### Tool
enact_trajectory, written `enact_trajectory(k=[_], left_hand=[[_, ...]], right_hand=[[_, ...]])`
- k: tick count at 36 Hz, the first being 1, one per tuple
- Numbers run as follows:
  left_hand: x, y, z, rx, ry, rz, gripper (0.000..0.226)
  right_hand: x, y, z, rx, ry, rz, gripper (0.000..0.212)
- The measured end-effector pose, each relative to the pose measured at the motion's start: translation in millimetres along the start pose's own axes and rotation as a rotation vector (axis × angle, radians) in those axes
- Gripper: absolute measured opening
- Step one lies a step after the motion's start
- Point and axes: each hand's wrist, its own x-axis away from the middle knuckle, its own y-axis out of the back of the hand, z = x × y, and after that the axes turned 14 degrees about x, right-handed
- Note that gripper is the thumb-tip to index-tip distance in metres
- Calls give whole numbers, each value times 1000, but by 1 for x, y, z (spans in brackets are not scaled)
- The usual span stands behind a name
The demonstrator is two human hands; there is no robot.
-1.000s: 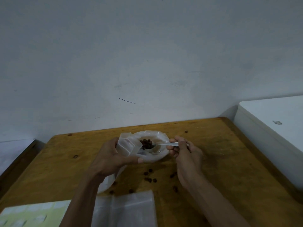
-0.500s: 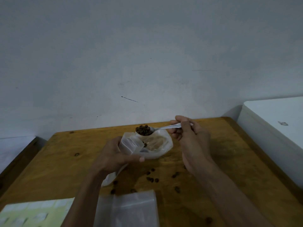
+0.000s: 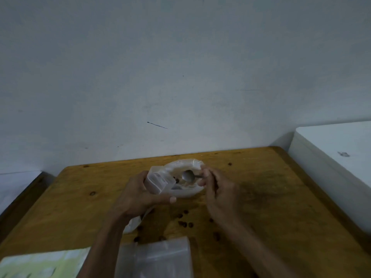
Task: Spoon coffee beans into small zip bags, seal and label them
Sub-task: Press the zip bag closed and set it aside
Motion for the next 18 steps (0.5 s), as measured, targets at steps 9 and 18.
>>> enact_trajectory(k=[9, 18], left_hand=[[-8, -2, -29, 36, -60, 11, 81], [-7, 3, -30, 54, -70, 64, 70]], right_hand=[[12, -23, -3, -369, -560, -69, 24], [7, -22, 2, -510, -751, -73, 20]])
